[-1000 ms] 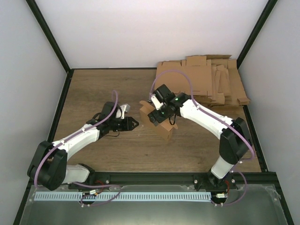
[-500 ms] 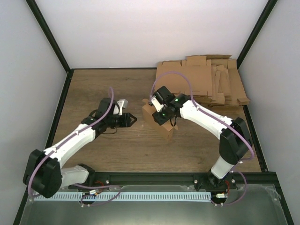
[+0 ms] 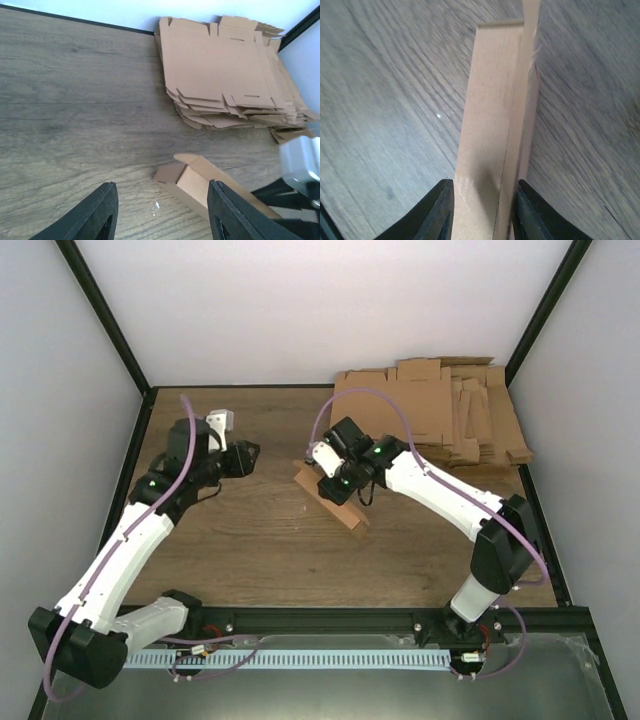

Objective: Fold the paper box

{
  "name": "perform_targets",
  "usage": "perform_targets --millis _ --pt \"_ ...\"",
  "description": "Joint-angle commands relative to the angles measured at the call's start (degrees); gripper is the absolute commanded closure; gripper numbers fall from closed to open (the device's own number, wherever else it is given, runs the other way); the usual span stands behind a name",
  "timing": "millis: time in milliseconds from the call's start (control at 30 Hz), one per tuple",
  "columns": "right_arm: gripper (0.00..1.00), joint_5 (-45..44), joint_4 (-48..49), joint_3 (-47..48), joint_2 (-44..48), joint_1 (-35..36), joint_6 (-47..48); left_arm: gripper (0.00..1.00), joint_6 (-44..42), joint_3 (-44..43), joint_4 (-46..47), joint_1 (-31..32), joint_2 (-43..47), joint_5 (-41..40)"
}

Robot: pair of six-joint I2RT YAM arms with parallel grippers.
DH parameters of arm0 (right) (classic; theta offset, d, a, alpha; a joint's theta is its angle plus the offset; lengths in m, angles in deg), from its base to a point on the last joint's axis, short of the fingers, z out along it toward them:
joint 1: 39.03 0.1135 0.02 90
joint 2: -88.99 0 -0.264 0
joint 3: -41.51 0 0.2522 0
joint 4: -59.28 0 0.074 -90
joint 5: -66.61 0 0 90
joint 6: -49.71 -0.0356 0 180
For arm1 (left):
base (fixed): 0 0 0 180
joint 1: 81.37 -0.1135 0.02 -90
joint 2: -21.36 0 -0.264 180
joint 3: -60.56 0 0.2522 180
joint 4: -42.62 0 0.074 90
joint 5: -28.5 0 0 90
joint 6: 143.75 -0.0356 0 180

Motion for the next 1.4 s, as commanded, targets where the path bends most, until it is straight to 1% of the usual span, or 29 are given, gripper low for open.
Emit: perform_targets --millis 0,67,233,300,367,467,500,600,633,667,700,733,767,800,833,900,933,1000,1067,1133,1167,1267,1367 --pt "0.66 2.7 0.47 3.9 -0.3 2.52 5.73 0.47 -2.28 -2.39 -3.79 -0.79 -1.28 -2.65" --pt "0.65 2.84 1.18 4.0 -0.5 2.59 7.17 0.47 -2.58 -2.98 -3.69 -0.96 -1.4 -2.64" --pt "0.56 5.72 1.36 3.96 -1.64 2.59 12.05 0.46 -3.75 -4.74 -4.82 -1.04 -2.58 -3.41" --pt "0.52 1.48 1.8 4.42 -2.48 2.59 10.76 0.46 -3.74 -4.25 -4.56 -1.07 -3.06 -2.95" --pt "0.5 -0.71 1.94 4.49 -2.78 2.59 9.37 0.46 -3.2 -2.14 -3.45 -1.05 -3.52 -0.37" --pt "0.52 -1.63 4.19 2.14 -0.59 2.63 8.27 0.47 0.19 2.78 -1.28 -1.04 -4.83 6.62" --pt "0.54 -2.05 4.9 1.16 0.07 2.59 8.16 0.47 1.26 4.99 0.89 -1.09 -4.98 9.36" --pt "0.66 -5.23 6.06 0.04 1.01 2.59 7.87 0.48 4.33 9.7 5.04 -1.07 -5.06 13.89" --pt "0.68 -6.09 6.21 0.02 1.11 2.59 7.69 0.48 4.9 10.58 5.9 -1.05 -5.16 14.84" --pt "0.68 -6.31 6.25 0.18 1.2 2.59 7.52 0.48 5.23 11.03 6.45 -1.04 -5.56 15.68" --pt "0.65 -5.76 6.14 0.38 1.16 2.59 7.26 0.48 5.48 11.42 6.93 -1.04 -6.08 16.85" --pt "0.58 -4.77 5.95 0.4 1.14 2.58 6.65 0.48 5.65 11.9 7.16 -0.98 -6.94 17.95" --pt "0.55 -4.0 5.96 0.34 1.02 2.59 5.68 0.48 6.07 12.36 7.41 -0.89 -7.78 18.95" --pt "0.54 -3.61 6.32 -0.21 0.93 2.59 3.99 0.49 6.73 13.63 8.08 -0.76 -8.57 20.08" --pt "0.55 -4.01 7.12 -1.1 0.82 2.51 1.78 0.5 7.59 15.19 9.3 -0.65 -9.16 21.39" --pt "0.63 -4.28 9.99 -4.4 1.14 1.32 -3.76 0.51 9.98 18.41 13.01 -0.28 -9.84 23.71" --pt "0.66 -2.13 12.13 -6.77 1.84 -0.37 -5.76 0.51 11.23 19.98 14.74 -0.03 -9.97 24.63" --pt "0.68 9.86 18.23 -13.29 3.89 -6.55 -8.26 0.51 13.33 22.37 17.45 0.59 -10.38 25.31" --pt "0.63 19.12 23.09 -17.75 4.95 -12.49 -10.0 0.52 14.24 23.75 18.84 1.25 -10.86 25.46" --pt "0.51 23.25 27.66 -21.3 5.87 -16.01 -10.78 0.52 14.25 24.36 19.24 1.77 -11.07 25.37" --pt "0.48 24.33 30.17 -23.07 6.15 -17.13 -11.01 0.52 14.17 24.61 19.33 1.89 -11.02 25.12" --pt "0.47 29.79 36.55 -27.1 5.6 -21.72 -12.87 0.52 13.78 25.01 19.31 2.11 -10.98 24.69" --pt "0.47 35.71 41.74 -29.61 2.93 -26.07 -14.96 0.52 13.68 25.26 19.36 2.19 -10.95 24.39"
